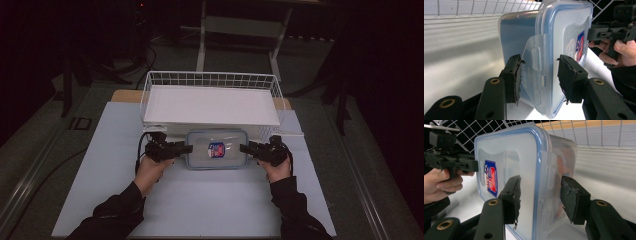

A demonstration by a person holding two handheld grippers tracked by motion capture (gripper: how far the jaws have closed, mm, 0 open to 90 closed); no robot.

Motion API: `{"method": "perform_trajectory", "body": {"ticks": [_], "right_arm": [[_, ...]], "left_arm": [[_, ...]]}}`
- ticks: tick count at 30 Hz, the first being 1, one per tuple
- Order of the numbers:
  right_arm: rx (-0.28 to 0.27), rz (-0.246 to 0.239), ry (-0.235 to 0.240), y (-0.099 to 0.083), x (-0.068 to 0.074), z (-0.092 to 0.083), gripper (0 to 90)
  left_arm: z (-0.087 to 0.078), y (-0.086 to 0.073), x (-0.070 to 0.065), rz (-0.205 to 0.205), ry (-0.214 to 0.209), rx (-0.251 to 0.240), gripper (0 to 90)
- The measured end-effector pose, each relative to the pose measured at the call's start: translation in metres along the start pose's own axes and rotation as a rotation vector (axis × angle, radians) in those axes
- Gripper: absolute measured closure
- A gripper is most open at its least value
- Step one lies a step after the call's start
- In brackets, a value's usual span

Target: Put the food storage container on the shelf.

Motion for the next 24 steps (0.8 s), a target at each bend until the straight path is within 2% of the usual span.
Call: {"method": "perform_trajectory", "body": {"ticks": [4,8,9,10,12,13,14,16,17,18,19,23,24], "right_arm": [[-0.01,0.003,-0.002,-0.001,-0.001,0.001,51.1],[-0.01,0.008,-0.003,-0.001,0.0,0.001,51.0],[-0.012,0.01,-0.004,-0.001,0.0,0.001,50.8],[-0.018,0.012,-0.011,0.0,0.0,0.001,49.9],[-0.02,0.012,-0.048,-0.001,-0.002,0.003,50.9],[-0.022,0.007,-0.052,-0.001,-0.002,0.002,56.7],[-0.02,0.01,-0.072,-0.002,-0.002,0.003,54.7],[-0.023,0.021,-0.077,-0.002,-0.003,0.005,52.7],[-0.021,0.026,-0.078,-0.002,-0.003,0.006,52.1],[-0.023,0.025,-0.083,-0.001,-0.003,0.006,51.7],[-0.024,0.025,-0.095,-0.001,-0.003,0.007,51.1],[-0.026,0.029,-0.147,0.001,-0.003,0.009,49.1],[-0.028,0.025,-0.157,0.002,-0.003,0.01,49.2]], "left_arm": [[0.0,0.0,0.001,-0.001,-0.002,-0.011,54.2],[0.001,0.0,0.0,0.013,0.018,-0.015,52.5],[0.002,0.001,0.0,0.022,0.04,-0.022,52.5],[0.003,0.001,0.001,0.021,0.042,-0.028,51.4],[0.008,-0.001,0.001,0.009,0.048,-0.016,49.1],[0.011,-0.003,0.001,-0.034,0.039,-0.019,46.2],[0.012,-0.004,0.003,-0.024,0.035,-0.029,44.9],[0.013,-0.004,0.003,-0.032,0.024,-0.039,44.4],[0.013,-0.004,0.004,-0.025,0.033,-0.046,44.1],[0.013,-0.003,0.003,-0.006,0.063,-0.061,43.4],[0.012,-0.001,0.004,0.035,0.096,-0.064,43.0],[0.013,0.005,0.005,0.027,0.156,-0.066,41.9],[0.013,0.005,0.005,0.021,0.148,-0.064,42.2]]}}
Point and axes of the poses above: each handheld gripper's, and its own axes: z roughly forward along the jaws, y roughly out of its top, x roughly to its left, the point moved 6 cm from there along z, roughly forward along the jaws, and after that the axes turned 8 degrees about x, right-handed, at the moved point
